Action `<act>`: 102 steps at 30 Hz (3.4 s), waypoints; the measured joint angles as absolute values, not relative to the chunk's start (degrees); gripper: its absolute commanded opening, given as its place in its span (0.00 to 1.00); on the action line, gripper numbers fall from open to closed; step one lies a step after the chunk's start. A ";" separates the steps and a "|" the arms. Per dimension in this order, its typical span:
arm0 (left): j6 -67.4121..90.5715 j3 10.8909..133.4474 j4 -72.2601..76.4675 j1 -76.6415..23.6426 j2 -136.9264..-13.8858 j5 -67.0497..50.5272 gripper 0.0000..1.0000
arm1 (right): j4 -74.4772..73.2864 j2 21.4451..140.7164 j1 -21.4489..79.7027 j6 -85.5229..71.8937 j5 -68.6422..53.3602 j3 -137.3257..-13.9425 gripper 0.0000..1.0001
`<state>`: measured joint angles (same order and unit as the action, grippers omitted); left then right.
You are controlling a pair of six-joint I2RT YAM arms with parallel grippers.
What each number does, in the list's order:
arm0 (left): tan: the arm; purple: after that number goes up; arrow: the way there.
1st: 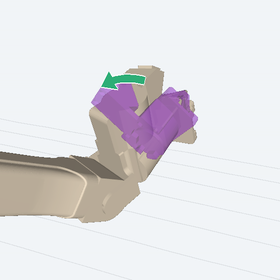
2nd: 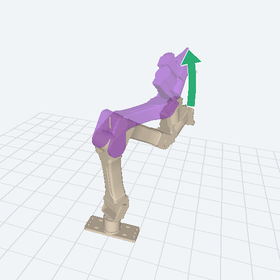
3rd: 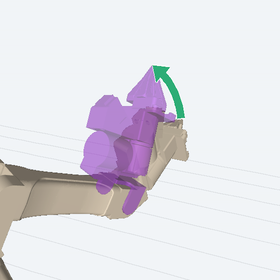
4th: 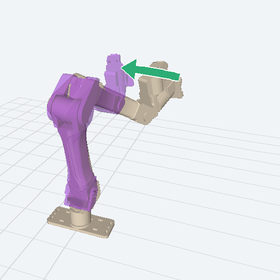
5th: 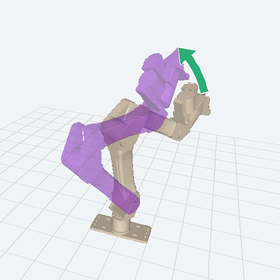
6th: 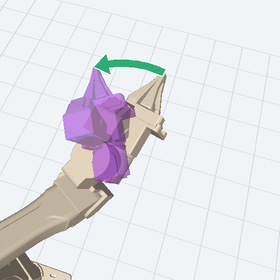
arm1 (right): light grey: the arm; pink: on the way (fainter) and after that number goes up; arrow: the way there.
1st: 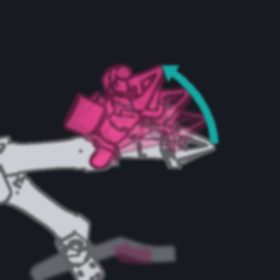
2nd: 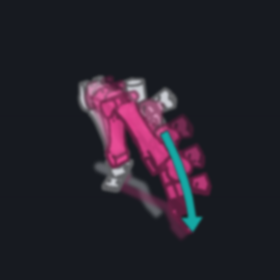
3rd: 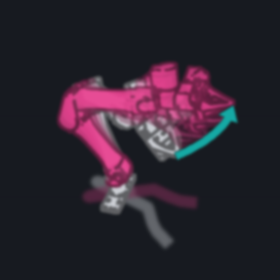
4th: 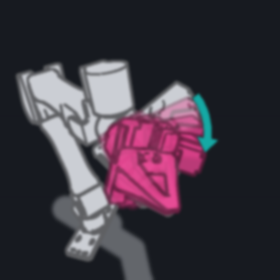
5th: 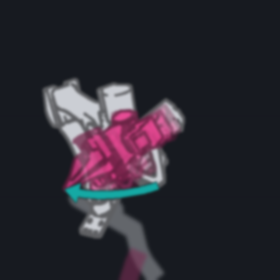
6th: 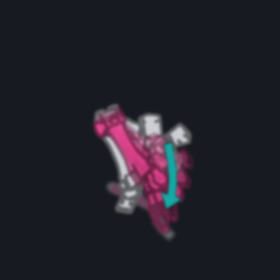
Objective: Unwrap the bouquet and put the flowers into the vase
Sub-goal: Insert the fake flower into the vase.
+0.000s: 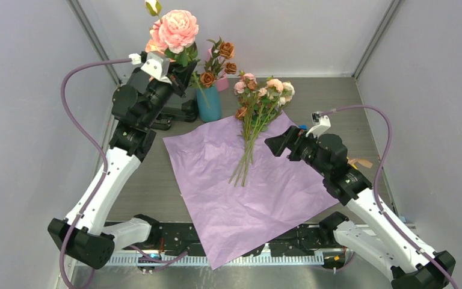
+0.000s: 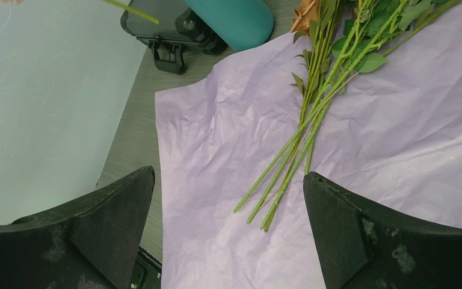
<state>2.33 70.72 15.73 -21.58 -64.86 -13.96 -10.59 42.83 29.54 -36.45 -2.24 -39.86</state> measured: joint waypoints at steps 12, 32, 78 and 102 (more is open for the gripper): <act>-4.03 74.89 20.18 -21.58 -71.29 -14.09 0.00 | -9.80 42.89 26.57 -36.86 -5.67 -39.51 0.99; -7.62 77.97 24.01 -21.58 -75.44 -13.02 0.00 | -8.58 44.03 23.97 -37.67 -9.32 -39.48 0.99; -2.98 66.17 31.46 -19.29 -83.64 -10.46 0.00 | -8.25 43.75 21.87 -37.91 -13.34 -38.68 1.00; -3.05 64.73 31.51 -19.05 -87.07 -10.48 0.00 | -8.23 43.07 21.52 -38.76 -14.79 -38.65 1.00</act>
